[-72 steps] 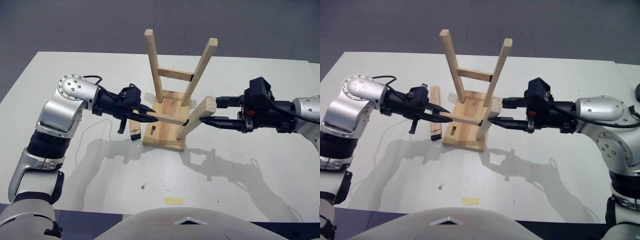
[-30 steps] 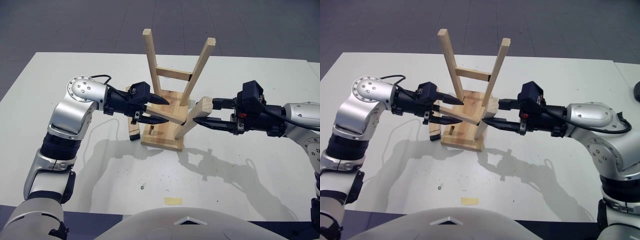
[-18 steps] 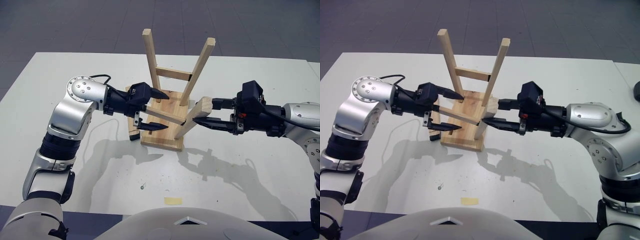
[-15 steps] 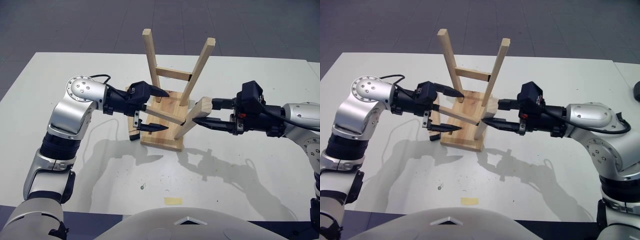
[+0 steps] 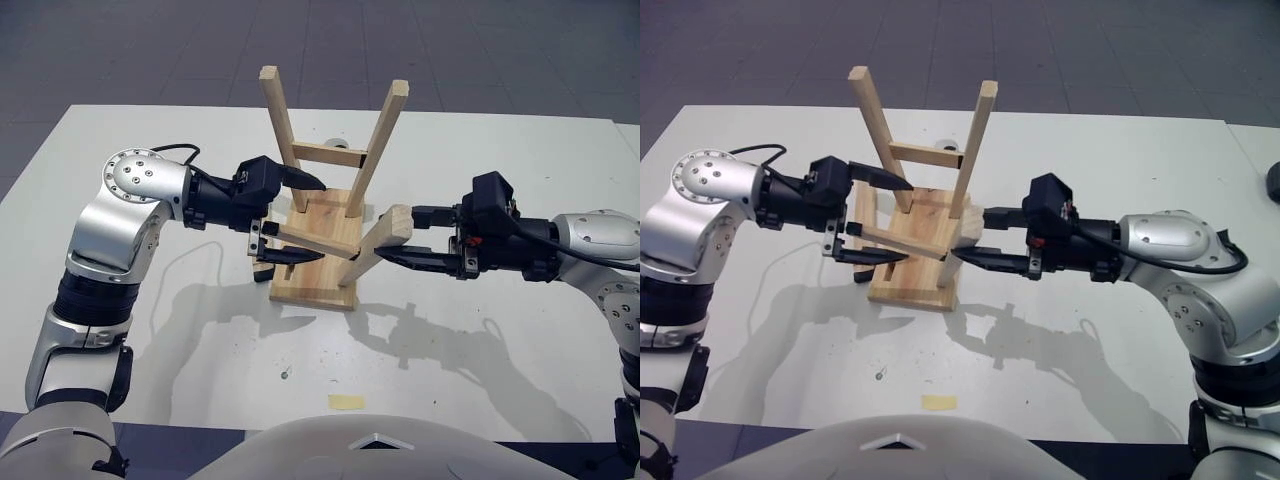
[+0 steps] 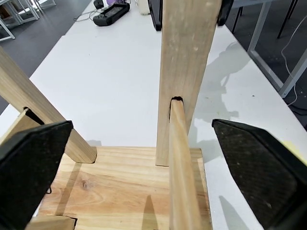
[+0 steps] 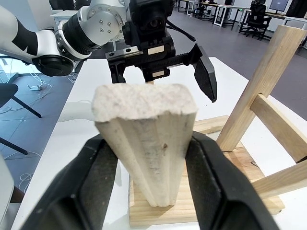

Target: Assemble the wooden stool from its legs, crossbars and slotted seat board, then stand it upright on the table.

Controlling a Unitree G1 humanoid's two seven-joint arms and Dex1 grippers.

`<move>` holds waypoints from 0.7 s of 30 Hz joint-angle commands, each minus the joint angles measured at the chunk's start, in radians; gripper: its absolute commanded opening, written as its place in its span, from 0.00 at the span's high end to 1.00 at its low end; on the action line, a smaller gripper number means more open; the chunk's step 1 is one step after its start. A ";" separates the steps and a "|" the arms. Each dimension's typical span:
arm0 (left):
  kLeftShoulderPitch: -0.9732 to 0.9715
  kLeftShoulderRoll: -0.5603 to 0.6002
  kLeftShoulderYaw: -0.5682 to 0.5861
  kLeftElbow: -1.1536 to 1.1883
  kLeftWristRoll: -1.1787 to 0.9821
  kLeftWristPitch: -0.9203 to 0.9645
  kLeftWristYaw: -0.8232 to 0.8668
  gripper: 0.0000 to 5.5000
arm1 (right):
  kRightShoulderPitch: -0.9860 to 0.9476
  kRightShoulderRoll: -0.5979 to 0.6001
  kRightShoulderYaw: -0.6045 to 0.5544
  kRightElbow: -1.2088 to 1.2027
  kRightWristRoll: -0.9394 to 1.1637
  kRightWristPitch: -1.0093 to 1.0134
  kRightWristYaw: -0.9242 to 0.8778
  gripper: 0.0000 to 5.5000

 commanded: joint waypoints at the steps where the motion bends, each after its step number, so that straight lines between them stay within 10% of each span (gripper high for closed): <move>1: -0.036 0.006 0.151 -0.051 -0.158 0.128 0.076 0.02 | 0.044 -0.008 0.045 -0.004 0.014 0.052 0.014 0.62; 8: -0.035 -0.031 0.378 -0.170 -0.383 0.274 0.367 0.02 | 0.074 0.004 0.023 -0.020 0.024 0.049 -0.025 0.62; 21: 0.386 -0.242 0.379 -0.369 -0.062 0.163 0.974 0.02 | 0.164 0.053 -0.014 -0.066 0.065 0.047 -0.143 0.62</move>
